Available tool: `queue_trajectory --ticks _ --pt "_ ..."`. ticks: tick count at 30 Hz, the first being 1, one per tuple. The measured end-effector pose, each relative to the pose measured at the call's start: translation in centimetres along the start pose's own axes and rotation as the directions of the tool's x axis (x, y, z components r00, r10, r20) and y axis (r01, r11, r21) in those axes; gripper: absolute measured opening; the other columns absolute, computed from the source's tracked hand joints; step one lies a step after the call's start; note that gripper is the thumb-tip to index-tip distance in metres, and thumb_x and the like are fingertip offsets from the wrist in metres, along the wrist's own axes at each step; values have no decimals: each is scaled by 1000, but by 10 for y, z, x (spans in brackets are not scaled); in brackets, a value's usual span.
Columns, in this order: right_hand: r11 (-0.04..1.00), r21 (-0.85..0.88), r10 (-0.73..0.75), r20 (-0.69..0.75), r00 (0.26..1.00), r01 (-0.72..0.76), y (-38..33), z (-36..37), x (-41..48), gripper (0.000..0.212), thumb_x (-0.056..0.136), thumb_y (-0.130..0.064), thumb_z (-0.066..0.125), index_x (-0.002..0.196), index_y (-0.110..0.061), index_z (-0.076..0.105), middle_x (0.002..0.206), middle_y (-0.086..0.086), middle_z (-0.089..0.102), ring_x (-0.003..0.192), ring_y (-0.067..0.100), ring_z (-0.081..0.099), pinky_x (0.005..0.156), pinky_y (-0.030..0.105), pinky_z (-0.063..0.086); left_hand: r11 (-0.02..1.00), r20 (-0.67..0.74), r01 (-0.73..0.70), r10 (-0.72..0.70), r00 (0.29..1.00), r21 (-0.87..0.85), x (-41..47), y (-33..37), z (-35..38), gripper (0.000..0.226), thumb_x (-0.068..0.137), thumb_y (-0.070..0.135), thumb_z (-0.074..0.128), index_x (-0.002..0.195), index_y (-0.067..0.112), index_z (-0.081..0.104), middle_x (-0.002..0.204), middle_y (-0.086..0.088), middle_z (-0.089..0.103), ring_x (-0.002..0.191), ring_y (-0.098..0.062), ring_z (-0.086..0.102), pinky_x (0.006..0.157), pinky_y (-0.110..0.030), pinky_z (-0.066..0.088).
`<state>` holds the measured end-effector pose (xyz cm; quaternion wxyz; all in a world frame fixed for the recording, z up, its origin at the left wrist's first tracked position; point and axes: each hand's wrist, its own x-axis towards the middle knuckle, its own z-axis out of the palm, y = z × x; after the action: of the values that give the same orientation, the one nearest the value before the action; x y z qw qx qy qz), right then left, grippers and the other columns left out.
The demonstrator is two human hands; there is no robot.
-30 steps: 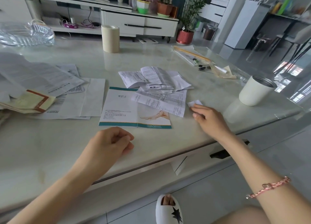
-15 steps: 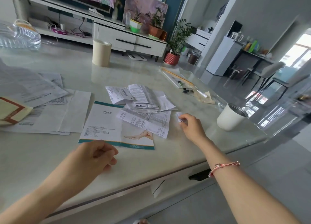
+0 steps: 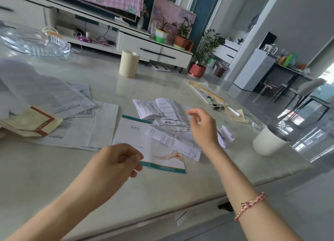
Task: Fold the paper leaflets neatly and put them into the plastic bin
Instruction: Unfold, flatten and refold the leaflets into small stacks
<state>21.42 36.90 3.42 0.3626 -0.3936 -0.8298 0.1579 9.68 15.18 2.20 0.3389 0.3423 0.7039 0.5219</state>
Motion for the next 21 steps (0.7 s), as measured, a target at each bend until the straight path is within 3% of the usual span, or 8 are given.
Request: queue_trajectory --ticks 3,7,10,13,16,18,19,21 --pt "965 -140 -181 247 952 220 -24 41 -6 30 96 -10 43 120 -3 61 137 9 49 131 22 39 104 20 24 1000 -18 3 -3 1000 9 2 -1 -4 21 91 14 52 77 21 66 69 10 70 59 -3 63 71 -32 50" --pt "911 -277 -143 483 864 305 -43 70 0 43 102 -31 25 126 -11 56 158 2 8 145 16 -2 115 28 -6 1000 -46 -3 4 999 14 5 -4 -12 22 91 15 51 78 24 65 68 11 70 59 -1 62 65 -26 49" --pt "899 -324 -56 584 810 295 -41 85 7 57 101 -43 15 135 -11 48 159 2 1 145 15 -12 115 33 -14 1000 -62 -15 16 998 25 8 -6 -16 22 91 15 50 77 24 65 69 11 70 59 -2 61 62 -25 48" --pt "901 -337 -25 588 808 274 -38 91 10 59 101 -45 15 142 -9 37 158 0 10 145 16 -6 116 35 -11 999 -94 -21 24 995 37 11 -7 -19 23 91 15 51 75 25 65 69 10 70 65 -8 63 62 -27 50" --pt "959 -135 -171 431 886 251 -56 77 13 45 102 -30 27 134 -3 45 152 1 29 144 17 13 116 27 4 1000 -139 -25 24 990 -5 15 -4 -22 22 91 17 52 75 24 65 70 9 70 70 -12 65 66 -29 51" --pt "973 192 -178 262 949 129 -79 57 12 35 101 -18 36 124 1 54 135 1 48 130 14 38 104 8 26 998 -171 -35 24 985 -61 18 -3 -25 19 90 21 53 77 25 65 74 8 70 74 -12 66 72 -34 52" --pt "935 351 -136 226 965 50 -90 44 9 31 100 -14 38 119 -2 59 126 -3 55 121 10 48 94 3 33 996 -192 -43 27 981 -79 19 -2 -26 16 90 23 54 79 26 65 77 8 70 78 -13 66 76 -37 52" --pt "822 565 -63 228 972 -80 -108 21 -1 26 97 -13 43 101 -8 69 107 -2 68 102 7 60 82 10 45 989 -249 -64 29 968 -136 20 1 -32 7 89 28 56 89 27 63 89 9 69 86 -9 64 85 -40 52"
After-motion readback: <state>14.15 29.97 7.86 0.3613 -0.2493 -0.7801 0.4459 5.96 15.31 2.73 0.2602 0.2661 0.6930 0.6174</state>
